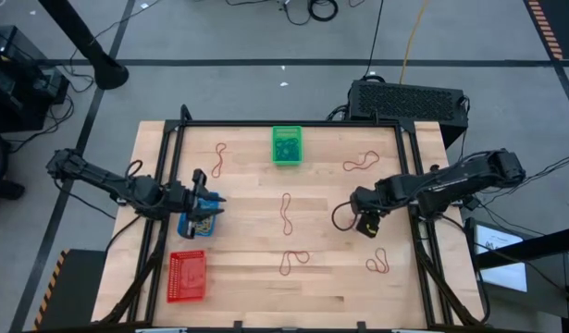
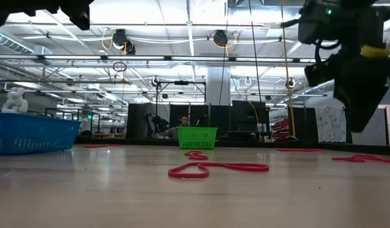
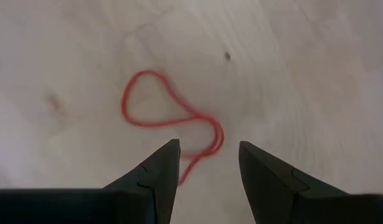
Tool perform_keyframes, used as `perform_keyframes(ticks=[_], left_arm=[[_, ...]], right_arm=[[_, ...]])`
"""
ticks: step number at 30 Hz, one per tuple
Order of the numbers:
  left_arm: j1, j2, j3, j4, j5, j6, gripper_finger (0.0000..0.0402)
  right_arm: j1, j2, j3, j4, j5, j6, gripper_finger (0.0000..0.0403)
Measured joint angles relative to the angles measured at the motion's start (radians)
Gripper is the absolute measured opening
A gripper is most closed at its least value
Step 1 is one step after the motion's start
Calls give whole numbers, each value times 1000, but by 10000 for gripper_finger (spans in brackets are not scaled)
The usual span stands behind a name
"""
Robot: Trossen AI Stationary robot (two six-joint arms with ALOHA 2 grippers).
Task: Sort rubber bands into baskets
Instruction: Put the red rubber band into the red bin
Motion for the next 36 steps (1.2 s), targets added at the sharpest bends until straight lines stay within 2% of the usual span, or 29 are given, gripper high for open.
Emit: perform_keyframes(ticks=[4, 10, 21, 24, 29, 33, 36], left_arm=[[0, -2, 0, 7, 0, 6, 132], [0, -2, 2, 5, 10, 4, 132], [0, -2, 3, 5, 31, -22, 132], [0, -2, 3, 4, 31, -19, 132], [0, -2, 3, 5, 32, -21, 132], [0, -2, 3, 5, 31, -22, 132], [0, -2, 3, 5, 31, -22, 132]], right_arm=[[-39, 0, -55, 99, 11, -50, 157], [-55, 0, -112, 114, 14, -99, 157], [-56, -4, -246, 270, -22, -100, 152], [-55, -4, -247, 281, -41, -80, 119], [-53, 0, -230, 312, -118, -77, 14], [-46, -5, -145, 314, -172, -94, 4], [-42, -12, -61, 293, -146, -132, 2]])
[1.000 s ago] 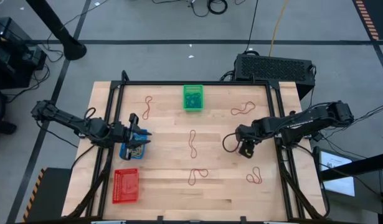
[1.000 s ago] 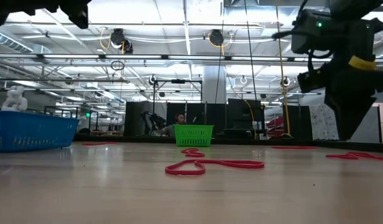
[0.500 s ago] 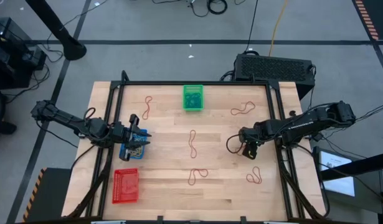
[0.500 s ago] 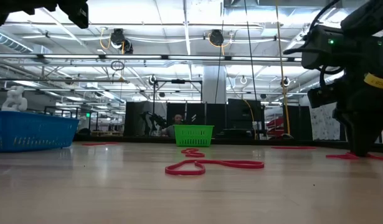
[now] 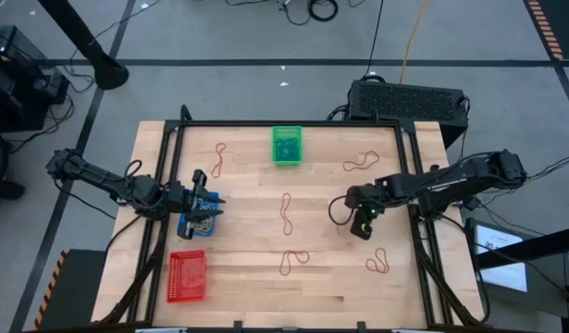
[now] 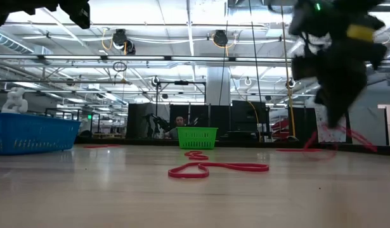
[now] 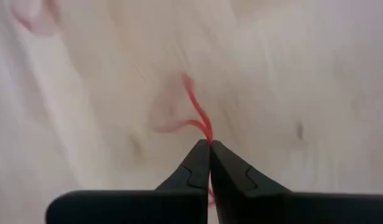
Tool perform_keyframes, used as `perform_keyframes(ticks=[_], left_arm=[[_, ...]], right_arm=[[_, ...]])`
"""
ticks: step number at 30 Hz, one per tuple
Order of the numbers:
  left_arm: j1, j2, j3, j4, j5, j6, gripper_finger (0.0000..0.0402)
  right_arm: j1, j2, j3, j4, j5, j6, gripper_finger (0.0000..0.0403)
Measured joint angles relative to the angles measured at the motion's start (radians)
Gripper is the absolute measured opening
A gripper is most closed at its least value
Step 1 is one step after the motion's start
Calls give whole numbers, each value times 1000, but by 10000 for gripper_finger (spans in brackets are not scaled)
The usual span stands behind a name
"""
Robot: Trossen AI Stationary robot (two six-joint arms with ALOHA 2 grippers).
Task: Sort rubber bands into baskets
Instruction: Put the red rubber band into the red bin
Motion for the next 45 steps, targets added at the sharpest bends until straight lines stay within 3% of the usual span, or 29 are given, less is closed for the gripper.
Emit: perform_keyframes(ticks=[8, 12, 18, 22, 27, 30, 39, 45], left_arm=[[0, -4, 2, -31, -8, -26, 132], [2, -41, 24, -151, -128, -58, 132], [5, -86, 50, -414, -351, -151, 132], [9, -92, 53, -561, -403, -226, 132], [50, -92, 54, -608, -497, -258, 132], [90, -93, 54, -640, -553, -283, 132], [242, -93, 54, -723, -591, -382, 131], [302, -93, 54, -767, -591, -391, 131]], right_arm=[[89, 11, 221, 165, 182, -78, 1], [132, 40, 272, 280, 281, -136, 0], [156, 145, 322, 470, 298, -222, 0], [157, 275, 363, 644, 296, -295, 0], [158, 493, 490, 826, 288, -406, 0], [164, 632, 620, 872, 282, -475, 0], [182, 1034, 1095, 926, 160, -618, 0], [180, 1248, 1370, 907, 152, -683, 0]])
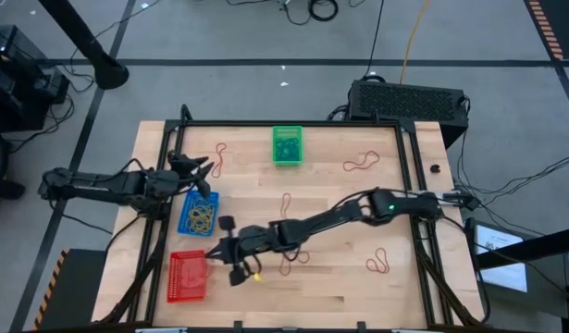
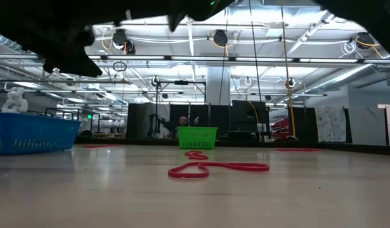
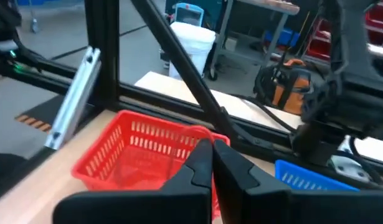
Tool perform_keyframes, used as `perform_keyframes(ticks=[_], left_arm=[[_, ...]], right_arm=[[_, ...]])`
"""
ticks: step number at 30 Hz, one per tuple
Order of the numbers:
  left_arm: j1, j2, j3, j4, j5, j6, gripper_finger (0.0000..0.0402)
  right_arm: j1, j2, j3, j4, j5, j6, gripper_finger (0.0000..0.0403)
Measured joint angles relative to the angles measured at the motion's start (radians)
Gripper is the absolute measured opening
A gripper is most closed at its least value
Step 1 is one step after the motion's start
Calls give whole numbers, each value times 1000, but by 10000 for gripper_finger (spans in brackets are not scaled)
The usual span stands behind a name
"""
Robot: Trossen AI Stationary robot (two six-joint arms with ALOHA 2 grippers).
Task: Sort rubber bands into baskets
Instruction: Put the red rubber band into the red bin
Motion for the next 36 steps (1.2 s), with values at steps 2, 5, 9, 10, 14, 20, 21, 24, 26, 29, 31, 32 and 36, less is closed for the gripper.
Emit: perform_keyframes(ticks=[2, 5, 9, 10, 14, 20, 21, 24, 26, 29, 31, 32, 36], left_arm=[[9, 0, 0, 1, 11, 1, 131], [16, 0, 0, 1, 18, 2, 131], [18, 0, 0, 5, 19, 2, 131], [18, 0, 0, 8, 19, 4, 131], [18, 0, 0, 8, 21, 5, 131], [18, -1, 0, 9, 22, 6, 131], [18, -1, 0, 9, 22, 6, 131], [18, -1, 0, 10, 26, 5, 131], [18, -1, 0, 14, 39, 6, 132], [18, -1, 0, 34, 55, 6, 132], [18, -1, 0, 45, 70, 6, 132], [18, -1, 0, 45, 76, 7, 132], [18, -2, 0, 42, 84, 7, 132]], right_arm=[[-8, 61, 75, -20, -18, -22, 0], [-22, 138, 163, -32, -87, -10, 0], [-40, 227, 271, -25, -102, 22, 0], [-43, 245, 294, -24, -102, 29, 0], [-51, 291, 337, 45, -102, 70, 0], [-47, 308, 334, 76, -100, 97, 0], [-44, 309, 334, 66, -98, 97, 0], [-33, 309, 334, 51, -96, 82, 0], [-26, 309, 334, 41, -97, 70, 0], [-20, 326, 334, 47, -102, 76, 0], [-22, 342, 334, 48, -100, 95, 0], [-23, 346, 334, 47, -98, 103, 0], [-25, 347, 333, 50, -95, 122, 0]])
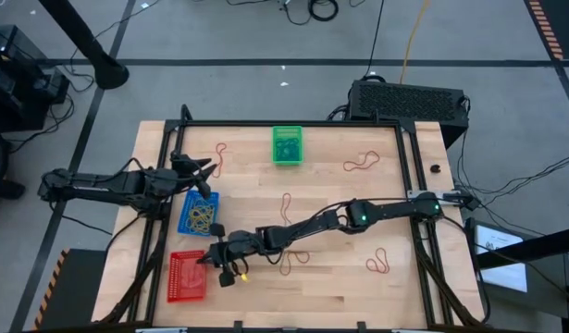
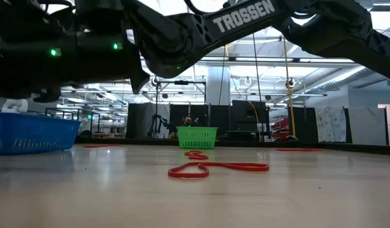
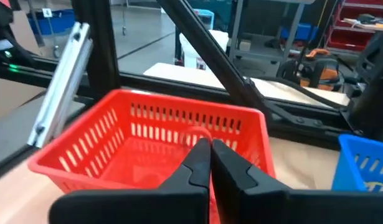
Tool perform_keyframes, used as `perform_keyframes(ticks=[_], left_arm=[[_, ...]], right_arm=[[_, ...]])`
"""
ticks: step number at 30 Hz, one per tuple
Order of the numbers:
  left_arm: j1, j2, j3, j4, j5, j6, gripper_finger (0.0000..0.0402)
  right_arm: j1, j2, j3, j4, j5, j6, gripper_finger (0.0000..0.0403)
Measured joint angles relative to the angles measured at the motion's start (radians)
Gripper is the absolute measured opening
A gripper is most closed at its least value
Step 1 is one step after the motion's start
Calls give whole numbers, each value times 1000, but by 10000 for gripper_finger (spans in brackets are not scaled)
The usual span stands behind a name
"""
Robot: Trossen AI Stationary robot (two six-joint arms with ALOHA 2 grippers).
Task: Sort rubber bands into baskets
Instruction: Put the red rubber band into the red bin
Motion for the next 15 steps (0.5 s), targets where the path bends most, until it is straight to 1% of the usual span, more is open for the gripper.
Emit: perform_keyframes(ticks=[3, 6, 15], left_arm=[[0, 0, 0, 0, 7, 17, 132], [0, 0, 0, 0, 10, 17, 132], [0, 0, 0, -1, 10, 18, 132]], right_arm=[[1, -1, 1, 15, -1, 1, 5], [3, -1, 1, 11, -3, 2, 22], [1, -1, 1, -15, -2, 19, 100]])
